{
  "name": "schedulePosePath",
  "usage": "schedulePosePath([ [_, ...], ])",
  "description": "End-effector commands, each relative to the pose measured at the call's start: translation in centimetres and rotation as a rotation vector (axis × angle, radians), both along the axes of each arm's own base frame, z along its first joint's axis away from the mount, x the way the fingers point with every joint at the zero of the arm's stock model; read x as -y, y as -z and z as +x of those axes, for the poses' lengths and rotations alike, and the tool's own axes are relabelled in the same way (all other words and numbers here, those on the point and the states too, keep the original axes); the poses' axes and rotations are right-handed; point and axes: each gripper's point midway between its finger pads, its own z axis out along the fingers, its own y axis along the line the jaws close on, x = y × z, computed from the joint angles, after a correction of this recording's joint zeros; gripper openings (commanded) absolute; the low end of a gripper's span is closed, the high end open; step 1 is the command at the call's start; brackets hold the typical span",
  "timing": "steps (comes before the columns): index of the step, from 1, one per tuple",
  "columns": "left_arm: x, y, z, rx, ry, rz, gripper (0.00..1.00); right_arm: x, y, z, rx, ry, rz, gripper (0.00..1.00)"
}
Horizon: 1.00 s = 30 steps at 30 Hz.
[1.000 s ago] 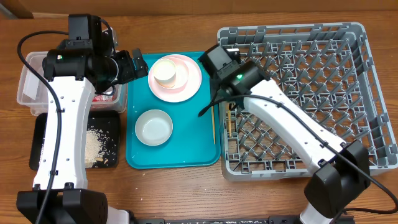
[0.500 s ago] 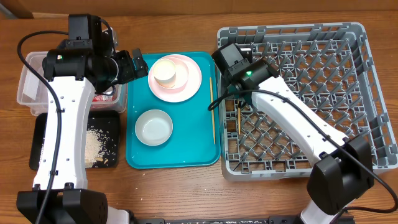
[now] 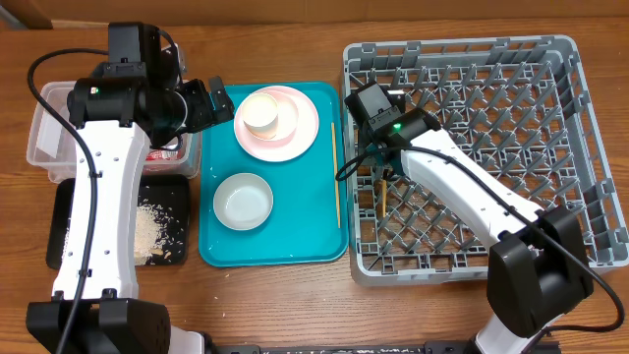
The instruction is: Sort waste into correct bins and load items into the dishwasher
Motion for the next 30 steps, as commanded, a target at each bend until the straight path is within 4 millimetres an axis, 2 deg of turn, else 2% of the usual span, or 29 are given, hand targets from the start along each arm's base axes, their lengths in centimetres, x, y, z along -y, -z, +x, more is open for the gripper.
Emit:
schedulePosePath([
  [1, 0.2, -0.2, 0.2, 0.007, 0.017, -0.002, 1.0, 0.1, -0.3, 0.1, 0.012, 0.001, 0.003, 0.06],
  [8, 0.2, -0.2, 0.2, 0.007, 0.017, -0.002, 1.0, 0.1, -0.3, 0.1, 0.014, 0.001, 0.005, 0.07],
  [10, 0.2, -0.2, 0.2, 0.008, 0.017, -0.002, 1.0, 0.1, -0.3, 0.1, 0.013, 0.001, 0.004, 0.19],
  [16, 0.2, -0.2, 0.2, 0.007, 0.017, -0.002, 1.0, -0.1, -0.2, 0.1, 0.008, -0.003, 0.015, 0.18],
  [26, 0.2, -0.2, 0.2, 0.007, 0.017, -0.002, 1.0, -0.3, -0.1, 0.0, 0.001, -0.008, 0.028, 0.28],
  [30, 0.2, -0.2, 0.2, 0.007, 0.017, -0.002, 1.0, -1.5, -0.1, -0.1, -0.01, -0.028, 0.088, 0.29],
])
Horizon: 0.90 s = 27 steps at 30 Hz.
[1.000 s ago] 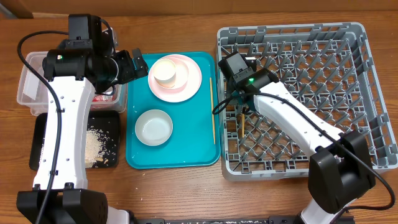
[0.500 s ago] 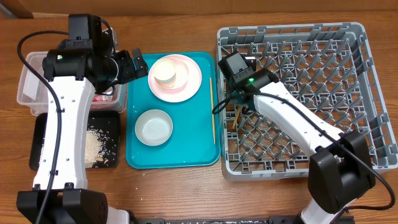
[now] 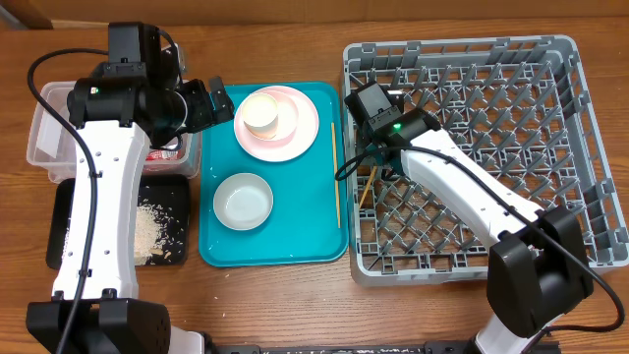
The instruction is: Sort waste into correct bins and load items into the dishwasher
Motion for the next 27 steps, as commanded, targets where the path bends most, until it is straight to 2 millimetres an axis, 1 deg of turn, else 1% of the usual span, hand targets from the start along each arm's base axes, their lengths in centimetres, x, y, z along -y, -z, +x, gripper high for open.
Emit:
schedulePosePath([
  [1, 0.2, -0.2, 0.2, 0.008, 0.017, -0.002, 1.0, -1.3, -0.3, -0.1, -0.008, -0.023, 0.078, 0.29],
  [2, 0.2, -0.2, 0.2, 0.007, 0.017, -0.002, 1.0, -1.7, -0.4, 0.0, -0.01, -0.031, 0.099, 0.32],
  [3, 0.2, -0.2, 0.2, 0.007, 0.017, -0.002, 1.0, -2.3, -0.8, 0.0, -0.013, -0.041, 0.127, 0.38],
  [4, 0.2, -0.2, 0.2, 0.007, 0.017, -0.002, 1.0, -2.6, -1.1, 0.1, -0.013, -0.047, 0.143, 0.4],
  [8, 0.2, -0.2, 0.2, 0.007, 0.017, -0.002, 1.0, -3.1, -2.3, 0.3, -0.008, -0.05, 0.158, 0.47],
  [11, 0.2, -0.2, 0.2, 0.008, 0.017, -0.002, 1.0, -4.3, -2.9, 0.0, -0.009, -0.075, 0.18, 0.48],
  [18, 0.2, -0.2, 0.2, 0.007, 0.017, -0.002, 1.0, -9.3, -3.8, -1.1, 0.044, -0.187, 0.226, 0.48],
  [20, 0.2, -0.2, 0.2, 0.007, 0.017, -0.002, 1.0, -10.4, -4.0, -1.4, 0.064, -0.211, 0.228, 0.48],
  [23, 0.2, -0.2, 0.2, 0.007, 0.017, -0.002, 1.0, -11.2, -3.7, -1.6, 0.086, -0.194, 0.234, 0.48],
  [27, 0.2, -0.2, 0.2, 0.007, 0.016, -0.002, 1.0, -11.5, -2.3, -1.7, 0.068, -0.135, 0.241, 0.48],
])
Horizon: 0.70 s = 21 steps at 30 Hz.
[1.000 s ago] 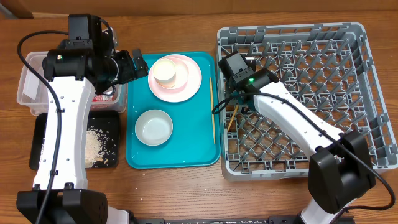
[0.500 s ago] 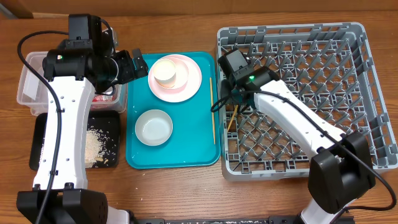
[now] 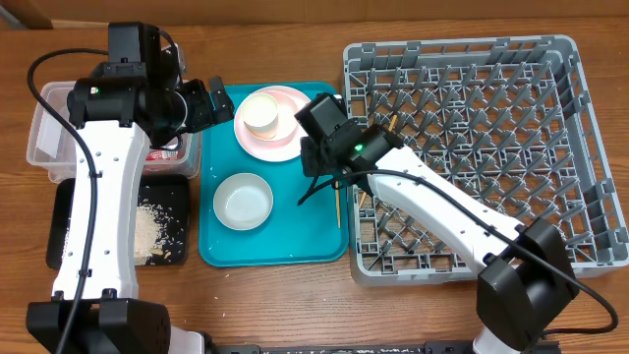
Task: Sort waste into correct bins and load items into the dishwasher
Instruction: 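Grasp the second chopstick on the tray with right gripper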
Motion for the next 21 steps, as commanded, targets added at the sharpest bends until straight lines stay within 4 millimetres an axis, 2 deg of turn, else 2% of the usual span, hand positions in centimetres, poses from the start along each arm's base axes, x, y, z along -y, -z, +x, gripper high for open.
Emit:
schedulePosePath([
  [1, 0.2, -0.2, 0.2, 0.007, 0.016, -0.002, 1.0, 0.2, 1.1, 0.6, -0.002, 0.073, 0.001, 0.48],
  [6, 0.3, -0.2, 0.2, 0.007, 0.018, -0.002, 1.0, 0.5, 3.8, 1.0, -0.026, 0.088, -0.052, 0.47],
  [11, 0.3, -0.2, 0.2, 0.007, 0.019, -0.002, 1.0, 0.7, 8.0, 0.8, -0.089, 0.088, -0.115, 0.47],
  [14, 0.2, -0.2, 0.2, 0.007, 0.017, -0.002, 1.0, 1.5, 10.5, 0.9, -0.107, 0.102, -0.182, 0.47],
  [17, 0.3, -0.2, 0.2, 0.007, 0.018, -0.002, 1.0, 1.7, 11.4, 0.8, -0.117, 0.104, -0.198, 0.47],
  [21, 0.3, -0.2, 0.2, 0.007, 0.018, -0.002, 1.0, 2.1, 11.4, 1.2, -0.101, 0.139, -0.208, 0.48],
])
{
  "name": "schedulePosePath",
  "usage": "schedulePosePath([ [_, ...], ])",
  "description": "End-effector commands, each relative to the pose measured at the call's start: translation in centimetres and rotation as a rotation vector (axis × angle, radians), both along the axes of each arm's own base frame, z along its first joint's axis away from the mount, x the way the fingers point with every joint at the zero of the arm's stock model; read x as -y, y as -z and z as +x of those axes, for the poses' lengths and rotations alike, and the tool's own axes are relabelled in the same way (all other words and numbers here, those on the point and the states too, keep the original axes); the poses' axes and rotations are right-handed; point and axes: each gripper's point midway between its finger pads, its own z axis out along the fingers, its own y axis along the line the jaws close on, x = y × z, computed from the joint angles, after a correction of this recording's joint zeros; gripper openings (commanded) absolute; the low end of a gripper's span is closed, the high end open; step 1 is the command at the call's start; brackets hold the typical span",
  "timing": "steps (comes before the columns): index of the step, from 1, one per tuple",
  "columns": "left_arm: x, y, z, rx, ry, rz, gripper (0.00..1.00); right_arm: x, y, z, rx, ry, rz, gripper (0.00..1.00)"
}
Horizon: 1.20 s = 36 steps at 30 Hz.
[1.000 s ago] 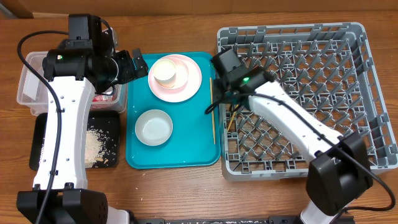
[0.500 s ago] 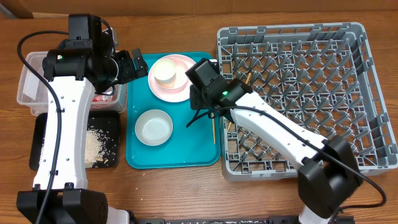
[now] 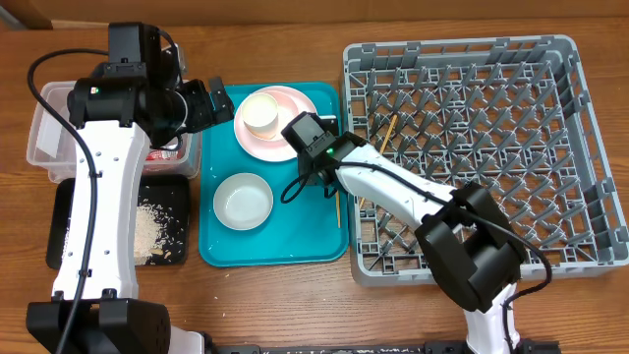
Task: Sort waste into correct bins and load items into the dishwasher
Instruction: 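Grasp the second chopstick on the tray with right gripper, then carry second chopstick into the dish rack and release it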
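Observation:
One wooden chopstick [image 3: 385, 133] leans among the tines at the left side of the grey dish rack [image 3: 580, 147]. A second chopstick [image 3: 337, 211] lies along the right edge of the teal tray [image 3: 270, 251], its upper part hidden under my right arm. My right gripper [image 3: 329, 185] hangs low over that chopstick, open as far as the overhead view shows. On the tray also sit a pink plate [image 3: 295, 138] carrying a cream cup [image 3: 261, 115], and a white bowl [image 3: 243, 201]. Beside the tray's upper left corner my left gripper [image 3: 218, 97] stands open and holds nothing.
A clear plastic bin [image 3: 44, 133] stands at the far left under my left arm. In front of it lies a black tray [image 3: 59, 236] with rice-like scraps. The rack's raised wall borders the teal tray on the right.
My right gripper has shifted a little left and toward the front, from the tray's right rim to over the second chopstick. The left arm has stayed put.
My right gripper first held a chopstick down inside the rack's left part. A second later the chopstick was tilted there. Then the gripper was back over the tray's edge, with the chopstick left leaning in the rack. Now it hovers at the other chopstick.

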Motion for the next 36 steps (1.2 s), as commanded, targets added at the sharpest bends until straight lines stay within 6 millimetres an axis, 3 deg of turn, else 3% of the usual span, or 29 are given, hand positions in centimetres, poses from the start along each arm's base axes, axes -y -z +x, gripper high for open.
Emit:
schedulePosePath([
  [1, 0.2, -0.2, 0.2, 0.007, 0.018, -0.002, 1.0, 1.8, 1.6, 0.2, -0.006, 0.05, -0.068, 0.48],
  [15, 0.2, -0.2, 0.2, 0.007, 0.017, -0.002, 1.0, 2.3, 2.5, 0.0, 0.028, 0.04, -0.158, 0.53],
  [22, 0.2, -0.2, 0.2, 0.007, 0.017, -0.002, 1.0, 1.0, 3.8, -1.3, -0.059, 0.011, -0.085, 0.54],
  [27, 0.2, -0.2, 0.2, 0.007, 0.017, -0.002, 1.0, 0.5, 3.9, -1.7, -0.081, 0.002, -0.06, 0.32],
  [32, 0.2, -0.2, 0.2, 0.007, 0.017, -0.002, 1.0, 0.5, 3.9, -1.6, -0.08, 0.002, -0.059, 0.26],
  [36, 0.2, -0.2, 0.2, 0.007, 0.017, -0.002, 1.0, 0.4, 3.8, -1.5, -0.075, 0.002, -0.055, 0.13],
])
